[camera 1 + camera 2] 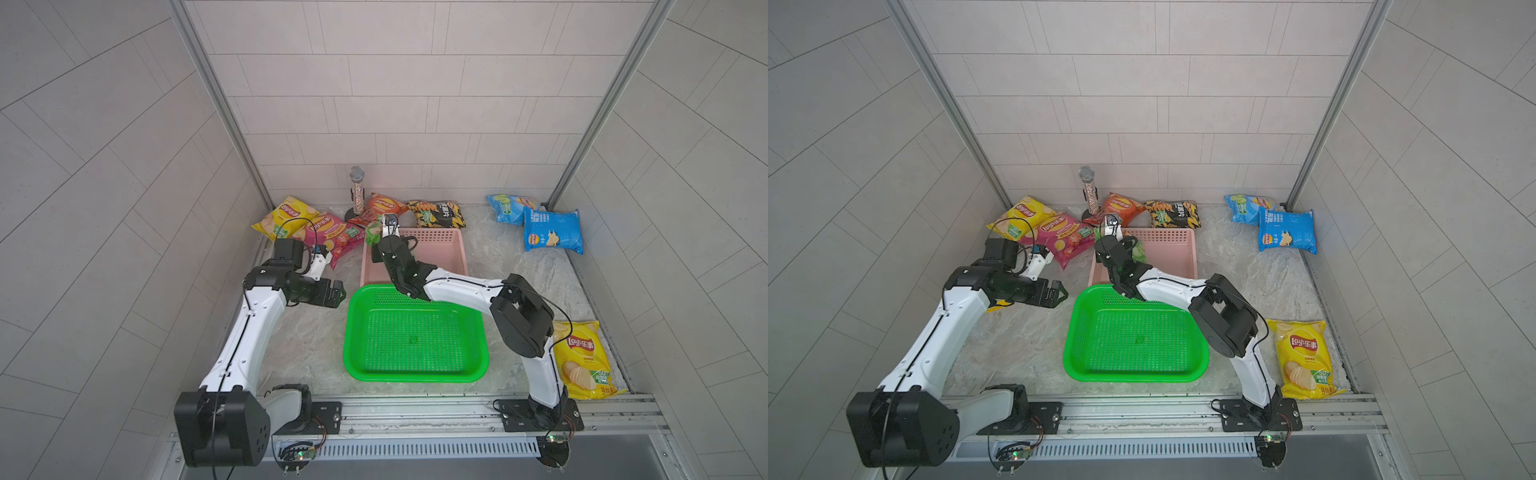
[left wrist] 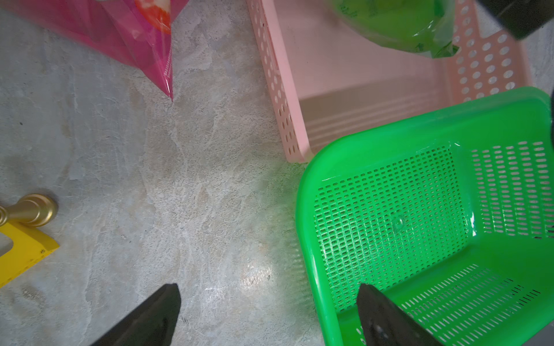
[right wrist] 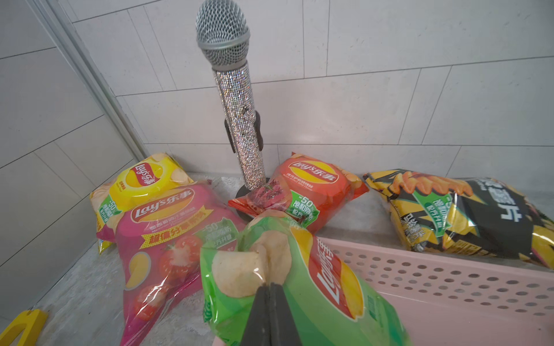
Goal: Put the potato chips into the basket
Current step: Place the potato chip in the basket.
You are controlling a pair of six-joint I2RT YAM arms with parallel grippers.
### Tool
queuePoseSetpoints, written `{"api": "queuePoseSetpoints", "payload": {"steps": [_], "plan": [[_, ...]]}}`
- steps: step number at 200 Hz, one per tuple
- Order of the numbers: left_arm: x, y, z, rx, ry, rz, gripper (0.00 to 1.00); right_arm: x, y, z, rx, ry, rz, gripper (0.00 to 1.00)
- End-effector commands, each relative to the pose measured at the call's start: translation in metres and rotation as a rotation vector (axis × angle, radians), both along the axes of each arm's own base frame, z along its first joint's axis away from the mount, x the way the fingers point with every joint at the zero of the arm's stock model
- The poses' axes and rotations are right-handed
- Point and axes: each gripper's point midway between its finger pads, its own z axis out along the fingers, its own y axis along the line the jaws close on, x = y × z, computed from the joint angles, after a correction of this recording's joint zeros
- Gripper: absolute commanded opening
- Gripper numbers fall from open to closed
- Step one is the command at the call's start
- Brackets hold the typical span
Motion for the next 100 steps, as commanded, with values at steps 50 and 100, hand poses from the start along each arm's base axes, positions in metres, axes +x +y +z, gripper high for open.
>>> {"api": "queuePoseSetpoints", "payload": {"steps": [50, 100], "plan": [[-0.002, 0.002, 0.002, 0.006, -0.015, -0.002, 0.99, -0.029, 0.014, 0.015, 0.098, 0.019, 0.099, 0.45], [-0.002, 0.003, 0.003, 0.010, -0.022, 0.000, 1.00, -0.041, -0.017, 0.025, 0.080, 0.145, 0.138, 0.55]]}}
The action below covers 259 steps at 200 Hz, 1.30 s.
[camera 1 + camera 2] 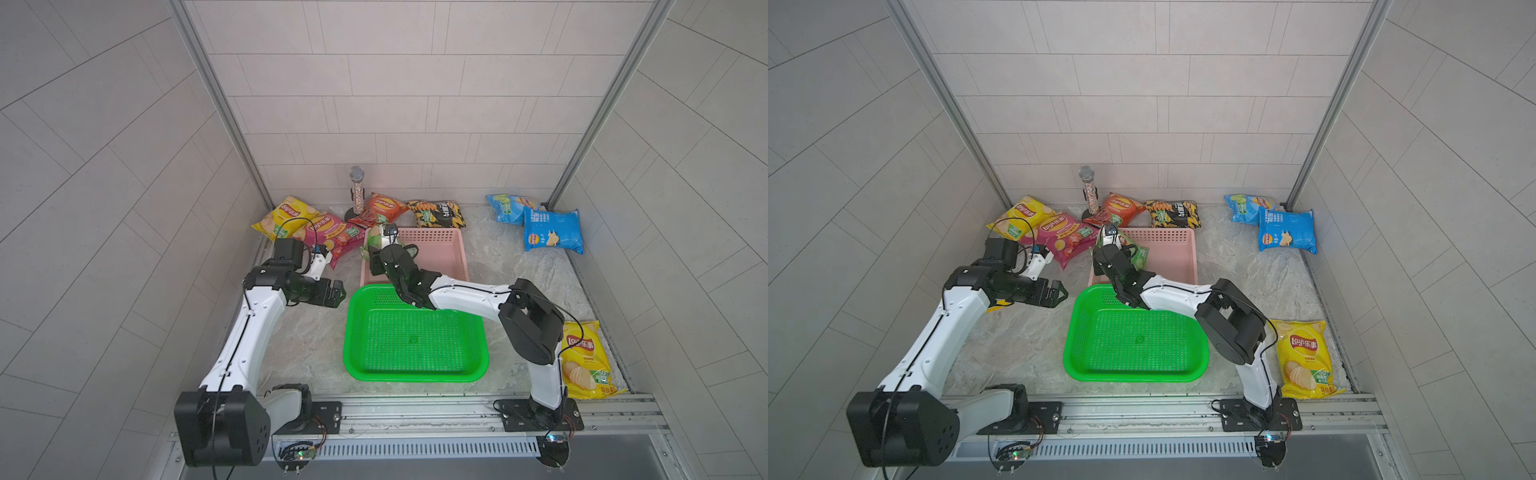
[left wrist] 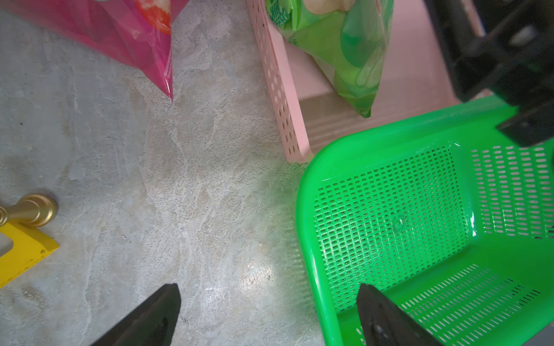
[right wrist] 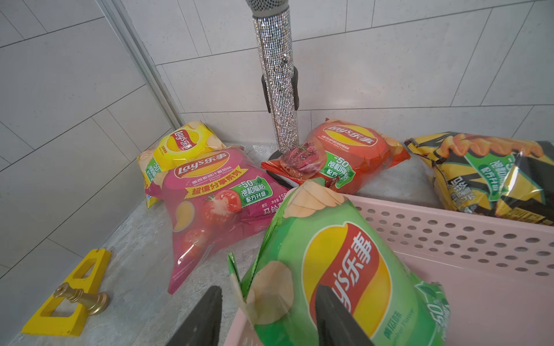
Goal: Put the potato chips into the basket
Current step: Place the potato chip in the basket, then move the basket to the center of the board.
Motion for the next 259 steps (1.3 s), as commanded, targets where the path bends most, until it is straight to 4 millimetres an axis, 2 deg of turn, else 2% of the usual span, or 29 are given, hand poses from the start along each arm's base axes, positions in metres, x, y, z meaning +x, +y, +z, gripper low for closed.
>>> {"api": "queuePoseSetpoints", "payload": {"steps": [1, 23, 44, 58, 71, 76, 91, 107, 164, 224, 259], "plan": [[-0.002, 0.002, 0.003, 0.010, -0.022, -0.002, 1.00, -0.005, -0.023, 0.027, 0.039, 0.062, 0.012, 0.55], [-0.002, 0.002, 0.003, 0.010, -0.023, -0.002, 0.99, 0.001, -0.055, 0.012, 0.067, 0.232, -0.001, 0.55], [-0.002, 0.003, 0.003, 0.015, -0.028, 0.001, 0.99, 0.003, -0.086, -0.011, 0.055, 0.378, -0.024, 0.51], [-0.001, 0.005, 0.003, 0.020, -0.030, 0.008, 0.99, 0.003, -0.108, -0.030, 0.008, 0.447, -0.048, 0.43], [-0.001, 0.005, 0.003, 0.021, -0.031, 0.010, 0.99, 0.003, -0.127, -0.048, -0.033, 0.507, -0.079, 0.29], [-0.001, 0.005, 0.003, 0.022, -0.032, 0.011, 0.99, 0.003, -0.135, -0.055, -0.048, 0.529, -0.092, 0.27], [-0.001, 0.005, 0.004, 0.023, -0.036, 0.012, 1.00, 0.004, -0.150, -0.074, -0.094, 0.580, -0.107, 0.25], [-0.001, 0.005, 0.004, 0.020, -0.038, 0.011, 0.99, 0.005, -0.157, -0.089, -0.156, 0.608, -0.112, 0.25], [-0.002, 0.005, 0.004, 0.018, -0.040, 0.010, 1.00, 0.018, -0.142, -0.133, -0.267, 0.708, -0.053, 0.32], [-0.002, 0.003, 0.003, 0.010, -0.038, 0.005, 0.99, 0.041, -0.110, -0.146, -0.205, 0.702, 0.028, 0.39], [-0.002, 0.003, 0.003, 0.010, -0.039, 0.005, 0.99, 0.048, -0.091, -0.143, -0.141, 0.690, 0.079, 0.41]]}}
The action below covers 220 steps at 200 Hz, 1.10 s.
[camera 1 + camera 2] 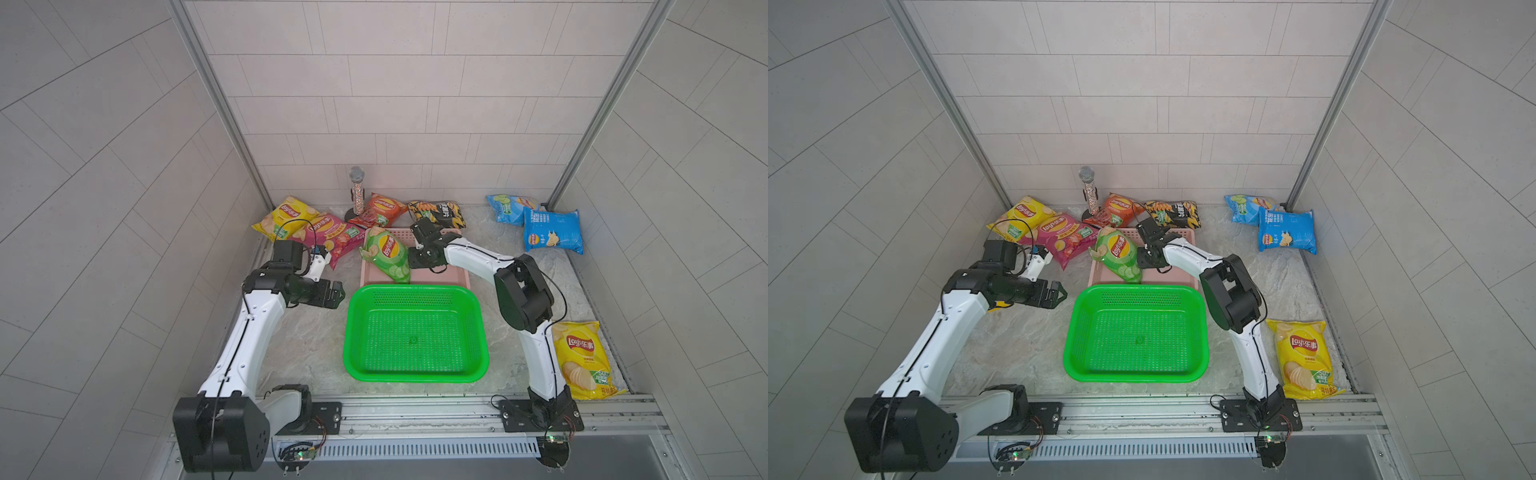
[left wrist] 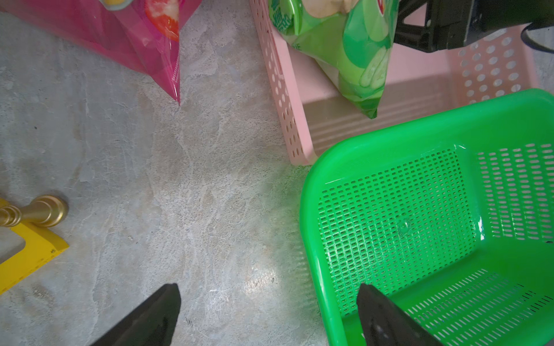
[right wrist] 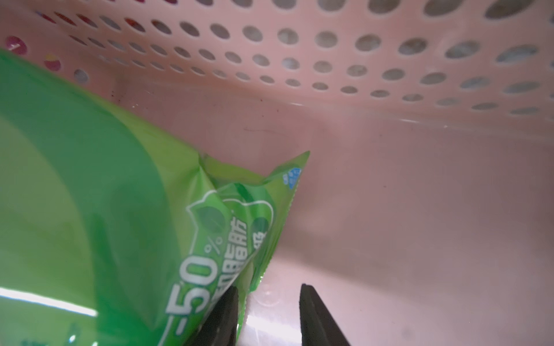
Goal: Put the potato chips into the basket
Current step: Move the basket to the center of the board.
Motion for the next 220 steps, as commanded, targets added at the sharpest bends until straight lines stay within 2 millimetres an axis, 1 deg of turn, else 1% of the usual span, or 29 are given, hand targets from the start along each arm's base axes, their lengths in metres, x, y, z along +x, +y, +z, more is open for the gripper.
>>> {"api": "queuePoseSetpoints", "payload": {"steps": [1, 36, 74, 93, 102, 116, 145, 170, 175, 195, 210, 220], "plan": [[-0.002, 0.000, 0.002, -0.003, -0.012, -0.002, 0.99, 0.003, 0.020, 0.004, 0.068, -0.009, 0.039, 0.41], [-0.002, 0.000, 0.001, -0.006, -0.010, -0.007, 0.99, 0.006, 0.032, 0.010, 0.139, -0.014, 0.052, 0.42], [-0.002, -0.001, 0.002, -0.009, -0.012, -0.009, 0.99, 0.008, 0.039, 0.007, 0.174, -0.021, 0.076, 0.46], [-0.002, -0.001, 0.001, -0.009, -0.010, -0.010, 1.00, 0.009, 0.038, 0.008, 0.178, -0.023, 0.075, 0.46], [-0.002, -0.001, 0.001, -0.007, -0.010, -0.010, 0.99, 0.009, 0.037, 0.012, 0.170, -0.035, 0.073, 0.46], [-0.002, 0.000, 0.001, -0.006, -0.011, -0.007, 0.99, 0.009, 0.029, 0.022, 0.146, -0.065, 0.058, 0.46], [-0.002, -0.001, 0.001, -0.007, -0.009, -0.007, 0.99, 0.005, 0.007, 0.053, 0.074, -0.130, 0.041, 0.48], [-0.002, -0.001, 0.001, -0.008, -0.011, -0.009, 0.99, -0.001, -0.016, 0.082, 0.018, -0.172, 0.021, 0.52], [-0.002, -0.001, 0.001, -0.009, -0.010, -0.008, 0.99, -0.004, -0.019, 0.089, 0.015, -0.182, 0.019, 0.54], [-0.002, -0.001, 0.002, -0.009, -0.012, -0.008, 0.99, -0.013, -0.034, 0.113, 0.004, -0.222, 0.001, 0.58], [-0.002, -0.001, 0.001, -0.009, -0.010, -0.007, 1.00, -0.023, -0.053, 0.129, -0.028, -0.251, -0.042, 0.59], [-0.002, -0.001, 0.001, -0.007, -0.010, -0.007, 1.00, -0.032, -0.071, 0.139, -0.061, -0.266, -0.096, 0.59]]}}
